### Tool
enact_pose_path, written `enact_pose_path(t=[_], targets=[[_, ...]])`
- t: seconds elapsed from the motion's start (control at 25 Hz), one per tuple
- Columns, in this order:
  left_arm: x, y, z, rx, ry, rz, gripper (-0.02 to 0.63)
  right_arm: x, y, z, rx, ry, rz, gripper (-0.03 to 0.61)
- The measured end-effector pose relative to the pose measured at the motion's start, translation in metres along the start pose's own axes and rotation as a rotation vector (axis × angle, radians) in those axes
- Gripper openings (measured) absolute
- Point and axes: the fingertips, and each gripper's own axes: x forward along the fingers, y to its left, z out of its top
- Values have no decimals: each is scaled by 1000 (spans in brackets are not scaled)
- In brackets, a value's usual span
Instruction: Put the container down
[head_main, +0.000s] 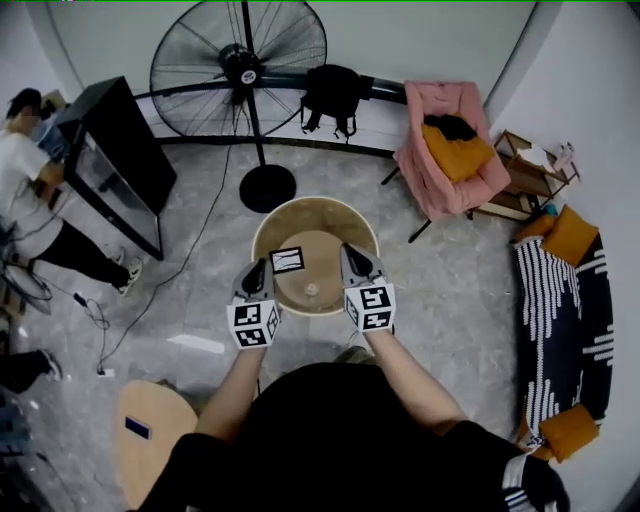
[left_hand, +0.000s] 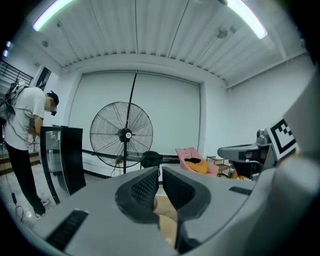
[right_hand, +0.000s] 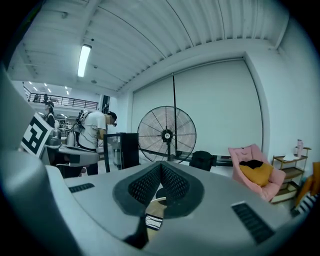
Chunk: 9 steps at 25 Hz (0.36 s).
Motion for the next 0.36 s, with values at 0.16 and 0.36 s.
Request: enact_pose_path(t=[0.16,0.36], targets=[[4,-5,-8,8,-1,-18,41,8,-1,-5,6,3,-6,21],[26,9,-3,11,-6,-36,41,32,-6,-6,8,11,-22,21]])
